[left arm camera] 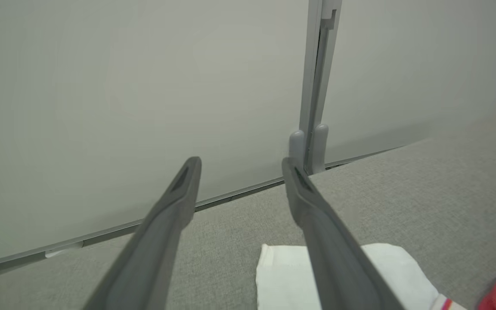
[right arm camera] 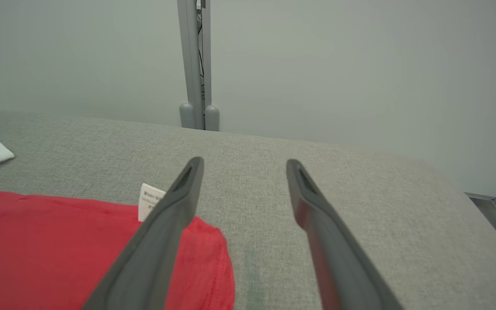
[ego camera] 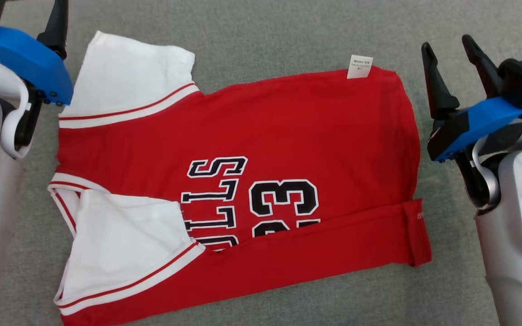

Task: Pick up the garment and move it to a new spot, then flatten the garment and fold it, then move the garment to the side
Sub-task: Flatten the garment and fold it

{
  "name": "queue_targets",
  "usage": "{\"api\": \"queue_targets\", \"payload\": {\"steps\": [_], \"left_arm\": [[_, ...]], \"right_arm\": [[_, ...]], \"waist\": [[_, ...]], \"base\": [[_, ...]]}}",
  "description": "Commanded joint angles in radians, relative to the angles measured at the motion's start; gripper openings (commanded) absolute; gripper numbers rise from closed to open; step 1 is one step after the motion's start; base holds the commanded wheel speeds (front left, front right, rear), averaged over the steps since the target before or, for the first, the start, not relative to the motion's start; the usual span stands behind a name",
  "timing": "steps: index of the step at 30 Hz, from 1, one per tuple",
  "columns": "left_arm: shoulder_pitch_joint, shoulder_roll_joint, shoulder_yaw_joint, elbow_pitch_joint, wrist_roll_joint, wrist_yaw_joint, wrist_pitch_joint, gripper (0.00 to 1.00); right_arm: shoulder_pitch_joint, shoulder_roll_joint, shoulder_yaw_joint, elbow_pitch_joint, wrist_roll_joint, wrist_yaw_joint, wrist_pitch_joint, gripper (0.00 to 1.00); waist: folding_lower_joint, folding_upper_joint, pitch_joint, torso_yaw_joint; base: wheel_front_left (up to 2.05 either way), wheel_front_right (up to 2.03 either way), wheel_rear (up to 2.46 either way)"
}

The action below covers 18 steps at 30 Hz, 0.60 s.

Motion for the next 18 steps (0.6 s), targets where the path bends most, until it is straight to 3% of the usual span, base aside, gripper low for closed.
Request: {"api": "queue_targets", "payload": {"steps": [1,8,18], "left_arm": [[-0.041,0.011,-0.034,0.042,-0.028,-0.001,0.012,1.0],[-0.121,0.051,-0.163,0.17,-0.133,-0.001,0.077,1.0],[-0.173,0.106,-0.326,0.223,-0.267,-0.001,0.176,1.0]], "right_arm": [[-0.033,0.004,0.009,0.02,0.011,0.0,-0.018,1.0],[-0.096,0.018,0.041,0.086,0.022,0.0,-0.058,1.0],[-0.137,0.029,0.062,0.156,0.034,0.0,-0.097,1.0]], "waist": [[-0.0003,0.0,0.034,0.0],[-0.0003,0.0,0.098,-0.038],[-0.0003,0.0,0.132,-0.069]], "base": [[0.0,0.0,0.0],[0.0,0.0,0.0],[0.0,0.0,0.0]]}}
